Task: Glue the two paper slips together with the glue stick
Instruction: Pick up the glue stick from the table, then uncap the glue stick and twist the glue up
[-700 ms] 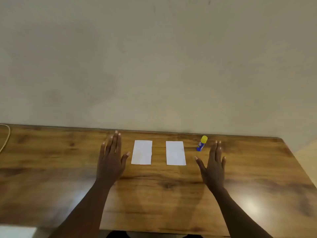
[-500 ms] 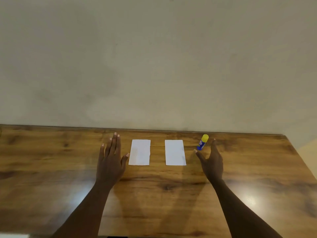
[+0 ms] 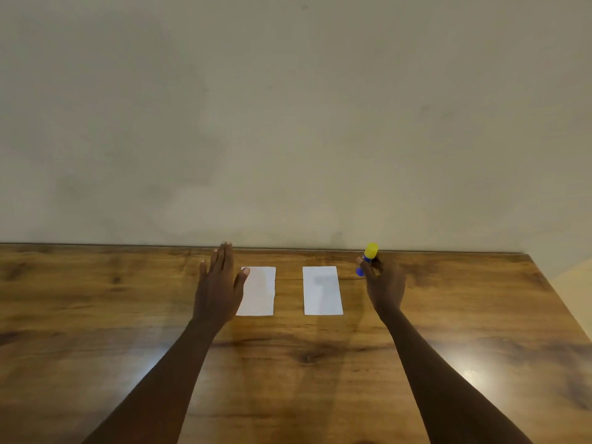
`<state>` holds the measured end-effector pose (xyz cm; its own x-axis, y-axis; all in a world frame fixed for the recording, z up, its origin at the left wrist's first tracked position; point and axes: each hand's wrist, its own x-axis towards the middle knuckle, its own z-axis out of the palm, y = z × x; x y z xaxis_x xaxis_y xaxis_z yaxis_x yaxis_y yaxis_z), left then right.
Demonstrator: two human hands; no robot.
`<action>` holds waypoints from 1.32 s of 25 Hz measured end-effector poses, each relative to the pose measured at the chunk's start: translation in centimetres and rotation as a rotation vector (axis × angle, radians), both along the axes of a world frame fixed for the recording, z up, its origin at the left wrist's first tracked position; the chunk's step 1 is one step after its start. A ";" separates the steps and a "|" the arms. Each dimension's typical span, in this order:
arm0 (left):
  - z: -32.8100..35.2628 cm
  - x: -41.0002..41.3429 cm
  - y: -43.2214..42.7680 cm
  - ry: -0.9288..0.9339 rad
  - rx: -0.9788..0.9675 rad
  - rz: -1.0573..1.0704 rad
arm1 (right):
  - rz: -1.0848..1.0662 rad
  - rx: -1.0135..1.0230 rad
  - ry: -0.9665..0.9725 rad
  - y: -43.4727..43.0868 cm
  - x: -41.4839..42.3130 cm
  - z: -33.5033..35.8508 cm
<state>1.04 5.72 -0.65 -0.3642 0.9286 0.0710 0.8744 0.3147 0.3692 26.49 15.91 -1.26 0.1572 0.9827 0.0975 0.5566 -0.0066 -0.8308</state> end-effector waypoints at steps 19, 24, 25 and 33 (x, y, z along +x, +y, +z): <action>24.0 8.3 -3.2 -0.986 0.762 0.031 | 0.513 0.483 0.156 -9.7 -9.4 21.0; 26.8 7.3 -4.6 -0.981 0.706 -0.095 | 0.624 0.419 0.215 -11.3 -10.0 23.5; 27.3 7.1 -5.0 -1.015 0.690 -0.134 | 0.661 0.402 0.237 -11.6 -9.9 23.8; 29.8 5.7 -6.4 -1.128 0.568 -0.298 | 0.768 0.307 0.463 -12.8 -8.4 25.2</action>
